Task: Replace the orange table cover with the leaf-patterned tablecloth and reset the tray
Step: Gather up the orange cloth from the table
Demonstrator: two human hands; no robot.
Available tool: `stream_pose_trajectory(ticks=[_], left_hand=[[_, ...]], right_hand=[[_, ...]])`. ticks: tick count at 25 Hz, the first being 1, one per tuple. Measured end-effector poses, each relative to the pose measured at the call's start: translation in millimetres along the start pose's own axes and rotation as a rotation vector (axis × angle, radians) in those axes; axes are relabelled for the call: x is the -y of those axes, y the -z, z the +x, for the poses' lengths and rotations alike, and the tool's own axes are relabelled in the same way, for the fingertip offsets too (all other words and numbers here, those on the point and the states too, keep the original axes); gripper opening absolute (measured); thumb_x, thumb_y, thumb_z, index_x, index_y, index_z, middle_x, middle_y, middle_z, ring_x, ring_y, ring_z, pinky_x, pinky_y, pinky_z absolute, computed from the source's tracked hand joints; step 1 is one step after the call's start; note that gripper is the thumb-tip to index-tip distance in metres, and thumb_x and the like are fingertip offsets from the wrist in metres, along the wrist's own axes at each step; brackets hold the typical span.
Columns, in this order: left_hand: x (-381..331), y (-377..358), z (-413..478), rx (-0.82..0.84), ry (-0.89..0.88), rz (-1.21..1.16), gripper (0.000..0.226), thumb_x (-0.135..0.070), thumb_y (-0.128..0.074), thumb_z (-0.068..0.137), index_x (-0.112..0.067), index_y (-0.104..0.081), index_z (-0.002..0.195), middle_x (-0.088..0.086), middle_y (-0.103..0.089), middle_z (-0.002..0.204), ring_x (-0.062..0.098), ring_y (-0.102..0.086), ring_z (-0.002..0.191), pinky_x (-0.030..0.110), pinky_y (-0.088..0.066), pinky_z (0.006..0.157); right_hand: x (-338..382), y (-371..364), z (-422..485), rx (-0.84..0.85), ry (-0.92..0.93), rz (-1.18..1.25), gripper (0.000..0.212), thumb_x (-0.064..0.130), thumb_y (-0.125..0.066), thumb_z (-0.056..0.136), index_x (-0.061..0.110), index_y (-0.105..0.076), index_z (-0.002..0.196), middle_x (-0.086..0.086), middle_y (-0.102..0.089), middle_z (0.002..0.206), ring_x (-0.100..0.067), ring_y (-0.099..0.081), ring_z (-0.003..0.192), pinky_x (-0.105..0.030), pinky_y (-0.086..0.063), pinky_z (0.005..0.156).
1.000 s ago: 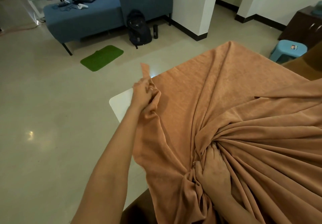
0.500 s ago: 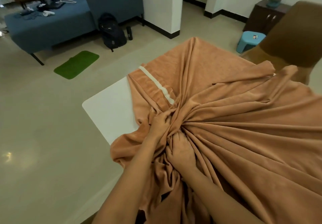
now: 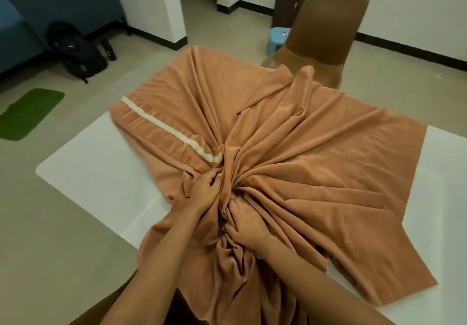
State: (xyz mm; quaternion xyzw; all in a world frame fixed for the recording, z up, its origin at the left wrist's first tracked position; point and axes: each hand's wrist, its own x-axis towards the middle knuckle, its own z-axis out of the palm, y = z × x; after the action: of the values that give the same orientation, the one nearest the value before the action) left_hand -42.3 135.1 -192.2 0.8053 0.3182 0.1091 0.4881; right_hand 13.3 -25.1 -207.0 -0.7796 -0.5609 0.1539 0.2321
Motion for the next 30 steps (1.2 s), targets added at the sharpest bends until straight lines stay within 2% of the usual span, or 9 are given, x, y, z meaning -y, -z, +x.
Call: stream_pose_trajectory(ticks=[4,6,11,17,20,22,25,27,30], left_hand=[[-31,-45,-11,0.09,0.026,-0.02,0.05,-0.063,-0.046,0.089,-0.03,-0.06,0.124,-0.011,-0.064,0.12,0.007,-0.056,0.114,0.032,-0.045,0.098],[-53,-65,-16,0.163,0.056,-0.046,0.056,-0.068,-0.052,0.083,-0.029,-0.059,0.123,-0.014,-0.062,0.116,0.006,-0.055,0.11,0.026,-0.044,0.091],[-93,-127,-26,0.238,0.036,0.026,0.074,-0.058,-0.075,0.071,-0.021,-0.05,0.129,-0.009,-0.054,0.121,0.01,-0.052,0.112,0.024,-0.043,0.089],[-110,-191,-51,0.112,-0.083,0.294,0.082,-0.036,-0.084,0.063,-0.003,-0.04,0.123,0.015,-0.039,0.126,0.029,-0.041,0.118,0.034,-0.036,0.097],[-121,-213,-64,0.048,-0.088,0.25,0.084,-0.016,-0.077,0.065,0.001,-0.031,0.133,0.021,-0.036,0.132,0.035,-0.039,0.123,0.033,-0.034,0.102],[-128,-217,-68,0.01,-0.067,0.185,0.084,-0.008,-0.075,0.065,-0.001,-0.029,0.134,0.021,-0.034,0.135,0.035,-0.038,0.125,0.034,-0.035,0.104],[-132,-222,-69,-0.017,-0.024,0.16,0.089,-0.004,-0.073,0.065,0.0,-0.023,0.137,0.028,-0.014,0.146,0.043,-0.022,0.135,0.038,-0.026,0.113],[-132,-225,-70,-0.001,0.004,0.159,0.092,-0.004,-0.074,0.067,0.001,-0.019,0.139,0.033,-0.004,0.149,0.043,-0.008,0.142,0.034,-0.013,0.116],[-129,-225,-68,-0.02,-0.006,0.126,0.102,-0.004,-0.076,0.064,0.001,-0.012,0.144,0.03,-0.013,0.149,0.041,-0.012,0.142,0.031,-0.014,0.114]], right_hand=[[-28,22,-40,-0.005,-0.028,0.006,0.064,0.028,-0.056,0.079,0.012,-0.042,0.139,-0.008,-0.048,0.14,-0.023,-0.042,0.13,-0.037,-0.025,0.115],[-41,34,-60,0.018,-0.035,0.038,0.064,0.026,-0.058,0.077,0.012,-0.044,0.137,-0.009,-0.049,0.138,-0.023,-0.043,0.128,-0.037,-0.025,0.115],[-68,79,-107,0.121,0.013,0.118,0.039,0.008,-0.061,0.073,0.012,-0.056,0.112,-0.008,-0.059,0.121,-0.023,-0.051,0.112,-0.036,-0.041,0.101],[-100,120,-145,0.461,-0.006,-0.108,0.021,0.007,-0.061,0.072,0.018,-0.051,0.087,-0.002,-0.051,0.096,-0.02,-0.041,0.102,-0.039,-0.032,0.095],[-102,135,-166,0.373,0.057,-0.391,0.02,0.012,-0.063,0.073,0.023,-0.056,0.089,0.004,-0.059,0.093,-0.023,-0.047,0.103,-0.041,-0.034,0.088],[-86,130,-185,0.182,-0.115,-0.501,0.028,0.022,-0.07,0.071,0.025,-0.064,0.099,0.001,-0.065,0.109,-0.028,-0.05,0.109,-0.042,-0.04,0.086],[-35,126,-222,-0.096,-0.716,-0.3,0.062,0.038,-0.074,0.07,0.017,-0.052,0.124,-0.01,-0.052,0.124,-0.031,-0.055,0.105,-0.041,-0.047,0.086],[-12,120,-237,0.092,-0.875,0.076,0.064,0.046,-0.062,0.083,0.012,-0.038,0.131,-0.011,-0.042,0.129,-0.031,-0.051,0.118,-0.037,-0.044,0.094],[-5,114,-240,0.617,-0.862,0.441,0.05,0.071,-0.049,0.079,0.027,-0.059,0.101,-0.008,-0.046,0.14,-0.032,-0.032,0.138,-0.04,-0.033,0.11]])
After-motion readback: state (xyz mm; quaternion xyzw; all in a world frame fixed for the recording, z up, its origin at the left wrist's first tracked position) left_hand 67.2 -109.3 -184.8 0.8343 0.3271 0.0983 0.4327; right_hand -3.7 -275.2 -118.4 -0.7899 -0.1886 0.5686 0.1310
